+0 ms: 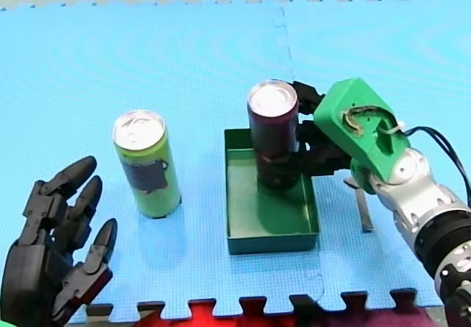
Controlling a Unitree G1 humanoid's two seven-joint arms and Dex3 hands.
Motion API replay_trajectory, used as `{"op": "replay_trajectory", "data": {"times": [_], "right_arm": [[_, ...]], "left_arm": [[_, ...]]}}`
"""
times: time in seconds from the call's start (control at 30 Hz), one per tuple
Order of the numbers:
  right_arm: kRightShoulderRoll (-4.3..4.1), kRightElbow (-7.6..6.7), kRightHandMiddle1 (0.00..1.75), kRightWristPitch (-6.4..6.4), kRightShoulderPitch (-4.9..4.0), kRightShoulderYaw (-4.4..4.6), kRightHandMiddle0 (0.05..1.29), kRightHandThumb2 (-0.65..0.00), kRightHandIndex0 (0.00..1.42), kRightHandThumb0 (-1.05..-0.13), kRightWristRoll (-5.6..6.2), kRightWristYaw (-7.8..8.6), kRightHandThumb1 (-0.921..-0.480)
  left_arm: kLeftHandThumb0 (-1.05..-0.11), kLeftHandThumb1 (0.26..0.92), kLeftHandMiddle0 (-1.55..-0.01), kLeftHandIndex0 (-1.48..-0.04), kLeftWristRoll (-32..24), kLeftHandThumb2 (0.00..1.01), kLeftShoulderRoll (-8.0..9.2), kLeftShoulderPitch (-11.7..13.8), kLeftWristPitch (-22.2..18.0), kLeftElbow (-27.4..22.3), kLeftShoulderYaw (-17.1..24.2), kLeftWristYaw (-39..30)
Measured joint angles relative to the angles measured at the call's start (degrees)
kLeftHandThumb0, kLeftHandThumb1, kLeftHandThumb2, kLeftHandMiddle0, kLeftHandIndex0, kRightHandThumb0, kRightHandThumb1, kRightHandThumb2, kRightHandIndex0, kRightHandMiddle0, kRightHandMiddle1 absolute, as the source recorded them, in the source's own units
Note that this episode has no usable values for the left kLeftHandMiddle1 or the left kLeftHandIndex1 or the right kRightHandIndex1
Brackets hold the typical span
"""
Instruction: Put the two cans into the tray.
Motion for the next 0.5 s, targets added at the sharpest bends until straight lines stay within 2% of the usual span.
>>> {"op": "replay_trajectory", "data": {"times": [0.33, 0.5], "right_arm": [[-0.35, 0.12, 0.0, -1.81, 0.34, -0.53, 0.15, -0.005, 0.44, -1.021, 0.36, 0.47, -0.919], [-1.67, 0.25, 0.0, -2.97, 0.32, -2.06, 0.15, -0.011, 0.43, -1.017, 1.84, 2.18, -0.921]], "left_arm": [[-1.048, 0.921, -0.28, -0.11, 0.0, 0.51, 0.02, 0.0, 0.0, 0.0, 0.0, 0.0], [-1.048, 0.921, -0.28, -0.11, -0.3, 0.51, 0.25, 0.0, 0.1, 0.0, 0.1, -0.2]]}}
